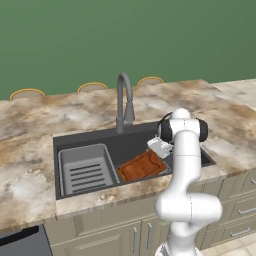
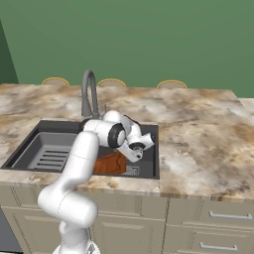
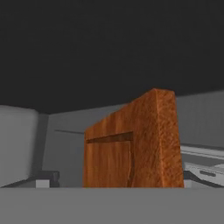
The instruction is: Move the cutting board and knife to the sink. Then move spray from the cabinet to the counter.
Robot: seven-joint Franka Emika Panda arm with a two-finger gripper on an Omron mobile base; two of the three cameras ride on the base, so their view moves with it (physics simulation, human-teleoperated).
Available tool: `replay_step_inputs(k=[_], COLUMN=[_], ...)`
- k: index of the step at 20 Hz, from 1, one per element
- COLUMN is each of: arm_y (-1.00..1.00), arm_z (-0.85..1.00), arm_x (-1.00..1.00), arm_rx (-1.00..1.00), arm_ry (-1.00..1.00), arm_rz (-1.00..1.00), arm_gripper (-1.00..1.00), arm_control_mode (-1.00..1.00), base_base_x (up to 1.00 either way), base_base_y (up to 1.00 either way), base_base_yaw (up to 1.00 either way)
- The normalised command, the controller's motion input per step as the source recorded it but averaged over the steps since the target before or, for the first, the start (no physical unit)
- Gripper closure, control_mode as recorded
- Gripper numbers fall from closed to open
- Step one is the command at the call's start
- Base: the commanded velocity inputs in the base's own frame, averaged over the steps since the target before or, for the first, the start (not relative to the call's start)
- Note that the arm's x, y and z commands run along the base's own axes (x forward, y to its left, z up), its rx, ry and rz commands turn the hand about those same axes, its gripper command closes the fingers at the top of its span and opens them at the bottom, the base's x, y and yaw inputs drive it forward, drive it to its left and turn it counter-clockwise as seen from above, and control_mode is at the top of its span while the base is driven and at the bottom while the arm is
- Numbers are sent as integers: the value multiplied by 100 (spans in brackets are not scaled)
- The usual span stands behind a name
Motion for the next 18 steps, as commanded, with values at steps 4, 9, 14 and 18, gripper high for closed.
replay_step_inputs(k=[4, 9, 14, 18], arm_y=[0, -3, -9, -9], arm_z=[26, 24, 4, -4], arm_x=[0, -1, -10, -8], arm_rx=[-26, -32, -32, -30], arm_ry=[0, -2, -2, 0], arm_rz=[-6, -12, -13, -11], arm_gripper=[-100, -100, -100, -100], arm_control_mode=[-100, -100, -100, -100], base_base_x=[0, 0, 0, 0], base_base_y=[0, 0, 0, 0], base_base_yaw=[0, 0, 0, 0])
